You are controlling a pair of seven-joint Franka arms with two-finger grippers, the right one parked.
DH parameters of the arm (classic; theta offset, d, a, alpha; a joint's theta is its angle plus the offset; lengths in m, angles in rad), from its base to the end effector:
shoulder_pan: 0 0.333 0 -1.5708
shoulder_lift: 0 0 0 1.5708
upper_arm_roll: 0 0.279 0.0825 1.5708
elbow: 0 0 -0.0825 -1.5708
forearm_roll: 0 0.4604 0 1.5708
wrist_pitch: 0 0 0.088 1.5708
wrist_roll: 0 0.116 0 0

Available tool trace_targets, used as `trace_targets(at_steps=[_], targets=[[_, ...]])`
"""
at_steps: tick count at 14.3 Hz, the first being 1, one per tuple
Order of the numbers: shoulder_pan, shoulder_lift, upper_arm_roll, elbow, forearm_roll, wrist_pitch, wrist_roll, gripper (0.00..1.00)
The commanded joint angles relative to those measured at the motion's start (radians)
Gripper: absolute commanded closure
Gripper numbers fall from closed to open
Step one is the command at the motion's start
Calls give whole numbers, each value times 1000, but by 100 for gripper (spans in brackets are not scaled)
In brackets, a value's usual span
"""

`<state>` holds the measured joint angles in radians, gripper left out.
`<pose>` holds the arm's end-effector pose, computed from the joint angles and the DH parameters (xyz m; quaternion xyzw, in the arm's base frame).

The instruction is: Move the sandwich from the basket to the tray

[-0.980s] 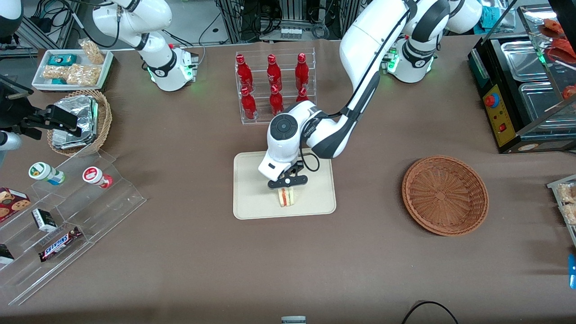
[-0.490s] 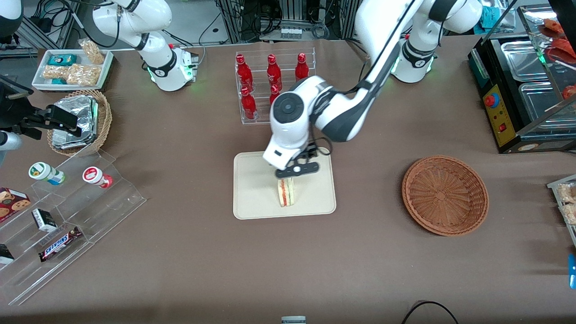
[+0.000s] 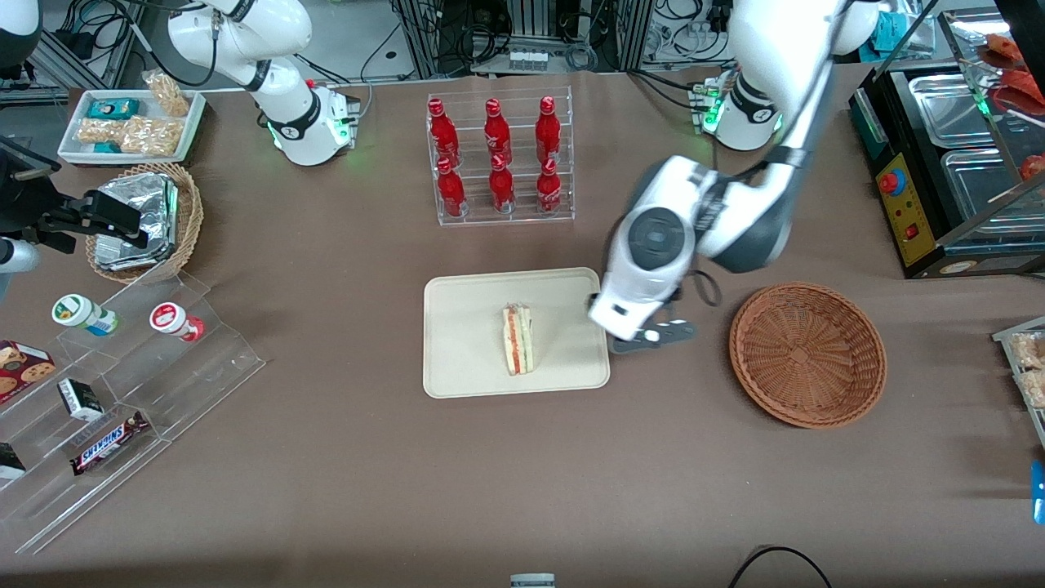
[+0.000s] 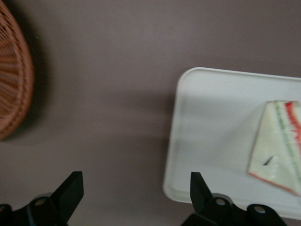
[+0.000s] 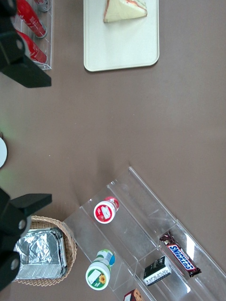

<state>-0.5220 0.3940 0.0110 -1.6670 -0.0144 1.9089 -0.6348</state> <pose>0.6078 -0.3426 0.2870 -0.9950 -0.0643 0.0662 0.0374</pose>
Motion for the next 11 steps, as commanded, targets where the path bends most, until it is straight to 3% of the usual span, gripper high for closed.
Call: trace_targets(at_steps=[1, 4, 11], targets=[[88, -168, -9, -164, 1, -1, 169, 0], [198, -277, -9, -250, 1, -13, 366, 0], [439, -431, -35, -208, 2, -220, 681, 0]])
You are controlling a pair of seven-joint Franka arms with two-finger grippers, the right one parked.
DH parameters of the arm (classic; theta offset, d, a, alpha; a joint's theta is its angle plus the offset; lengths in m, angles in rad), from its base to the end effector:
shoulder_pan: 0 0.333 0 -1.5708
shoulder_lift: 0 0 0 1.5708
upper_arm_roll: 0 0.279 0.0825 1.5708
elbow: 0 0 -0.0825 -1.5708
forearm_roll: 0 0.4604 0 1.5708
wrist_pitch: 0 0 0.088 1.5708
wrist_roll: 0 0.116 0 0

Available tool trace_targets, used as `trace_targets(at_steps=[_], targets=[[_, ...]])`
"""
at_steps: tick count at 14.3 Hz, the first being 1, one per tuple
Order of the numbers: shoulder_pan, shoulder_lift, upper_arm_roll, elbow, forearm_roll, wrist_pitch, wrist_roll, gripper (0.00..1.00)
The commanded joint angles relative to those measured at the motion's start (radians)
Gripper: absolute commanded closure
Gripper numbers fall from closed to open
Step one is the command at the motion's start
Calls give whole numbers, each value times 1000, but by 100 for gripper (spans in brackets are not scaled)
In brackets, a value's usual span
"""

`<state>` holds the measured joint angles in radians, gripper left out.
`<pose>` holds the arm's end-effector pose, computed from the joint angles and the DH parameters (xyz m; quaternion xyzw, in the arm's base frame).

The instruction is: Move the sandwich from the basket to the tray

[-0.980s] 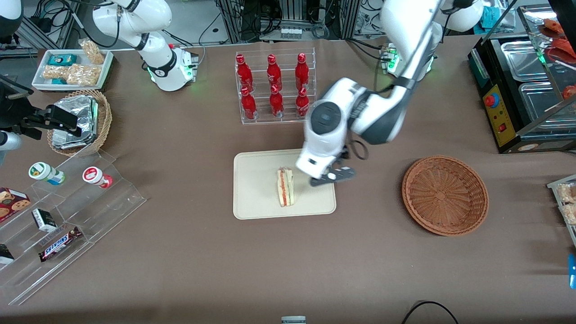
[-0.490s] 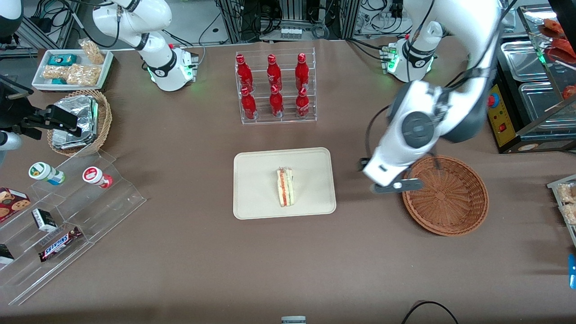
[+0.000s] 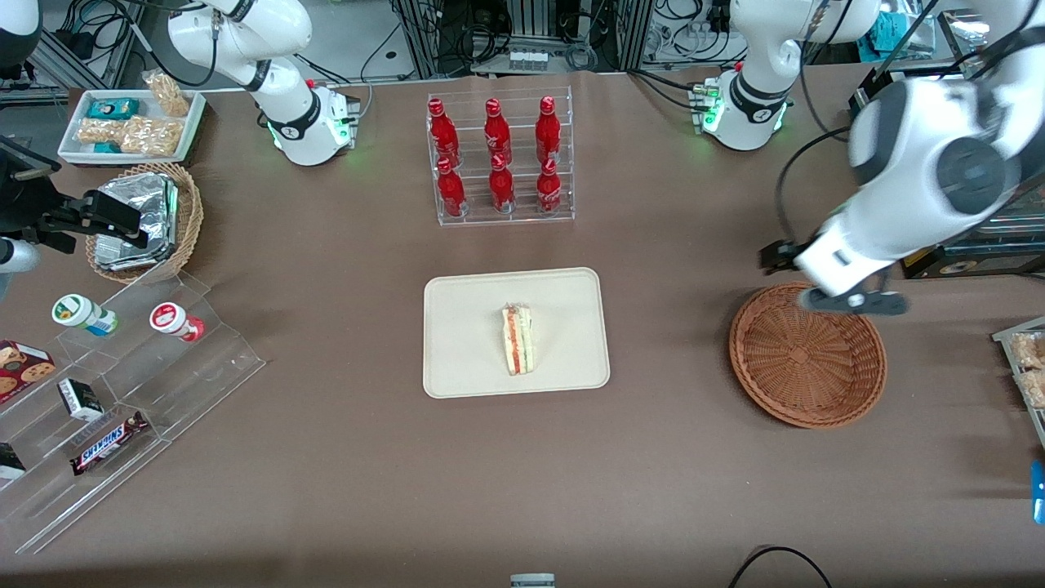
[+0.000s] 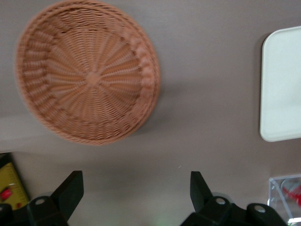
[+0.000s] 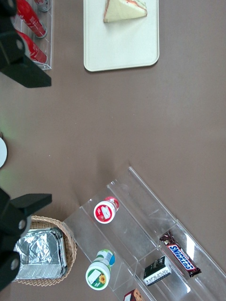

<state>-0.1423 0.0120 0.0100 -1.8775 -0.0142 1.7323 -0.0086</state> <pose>0.6121 -0.0829 0.4167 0.9951 -0.0599 -0.0788 0.0013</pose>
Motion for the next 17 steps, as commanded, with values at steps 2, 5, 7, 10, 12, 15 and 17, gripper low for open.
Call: trace_targets(at_steps=[2, 5, 7, 10, 12, 15, 17], targets=[[143, -67, -94, 24, 3, -56, 59, 0], [173, -64, -105, 92, 7, -56, 59, 0], [173, -61, -81, 135, 7, -56, 61, 0], [165, -52, -55, 193, 5, -56, 56, 0], [136, -20, -25, 248, 2, -71, 53, 0], [130, -10, -25, 290, 0, -128, 53, 0], [130, -10, -24, 291, 0, -131, 50, 0]])
